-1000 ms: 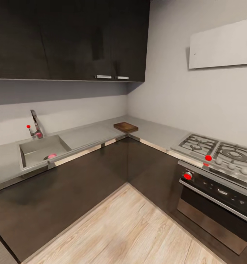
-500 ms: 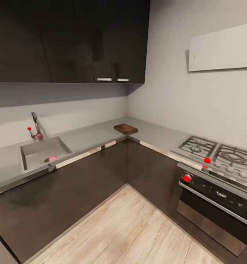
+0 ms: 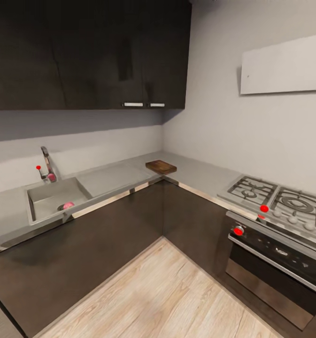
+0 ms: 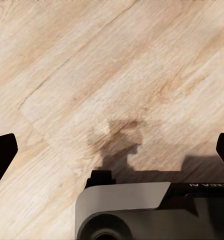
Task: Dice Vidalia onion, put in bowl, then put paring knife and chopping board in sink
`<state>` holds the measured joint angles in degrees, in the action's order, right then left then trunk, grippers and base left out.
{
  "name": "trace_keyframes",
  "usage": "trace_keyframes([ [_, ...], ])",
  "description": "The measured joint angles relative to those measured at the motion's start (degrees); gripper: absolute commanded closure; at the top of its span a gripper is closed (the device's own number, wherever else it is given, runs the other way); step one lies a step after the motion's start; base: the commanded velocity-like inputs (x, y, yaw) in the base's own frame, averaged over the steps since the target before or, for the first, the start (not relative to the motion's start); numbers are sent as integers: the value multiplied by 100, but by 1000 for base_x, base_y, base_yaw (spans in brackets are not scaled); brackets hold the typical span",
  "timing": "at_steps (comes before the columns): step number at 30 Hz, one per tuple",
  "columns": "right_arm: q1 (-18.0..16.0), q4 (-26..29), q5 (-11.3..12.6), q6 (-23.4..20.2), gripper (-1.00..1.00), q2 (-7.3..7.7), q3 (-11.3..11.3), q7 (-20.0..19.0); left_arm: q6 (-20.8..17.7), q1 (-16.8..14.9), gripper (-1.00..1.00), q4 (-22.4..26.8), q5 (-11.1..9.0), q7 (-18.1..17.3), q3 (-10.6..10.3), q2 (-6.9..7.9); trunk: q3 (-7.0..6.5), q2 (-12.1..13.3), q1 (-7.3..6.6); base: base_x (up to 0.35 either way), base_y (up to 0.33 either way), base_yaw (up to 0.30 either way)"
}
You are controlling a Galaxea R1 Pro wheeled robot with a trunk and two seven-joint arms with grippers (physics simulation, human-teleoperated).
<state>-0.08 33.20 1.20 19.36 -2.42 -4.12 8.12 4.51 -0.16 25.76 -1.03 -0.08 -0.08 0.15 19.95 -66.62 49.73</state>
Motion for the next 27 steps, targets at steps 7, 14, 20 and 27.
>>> trace_keyframes([
  [7,0,0,0,0,-100,0,2,-1,0,0,-100,0,0,0,0,2,-126,281,-154,0,0,0],
  [14,0,0,0,0,-100,0,5,-1,0,0,-100,0,0,0,0,2,-252,562,-308,0,0,0],
  [20,0,0,0,0,-100,0,5,2,0,0,-100,0,1,0,0,2,-359,803,-439,0,0,0],
  [27,0,0,0,0,-100,0,5,2,0,0,-100,0,1,0,0,2,-485,1084,-593,0,0,0],
])
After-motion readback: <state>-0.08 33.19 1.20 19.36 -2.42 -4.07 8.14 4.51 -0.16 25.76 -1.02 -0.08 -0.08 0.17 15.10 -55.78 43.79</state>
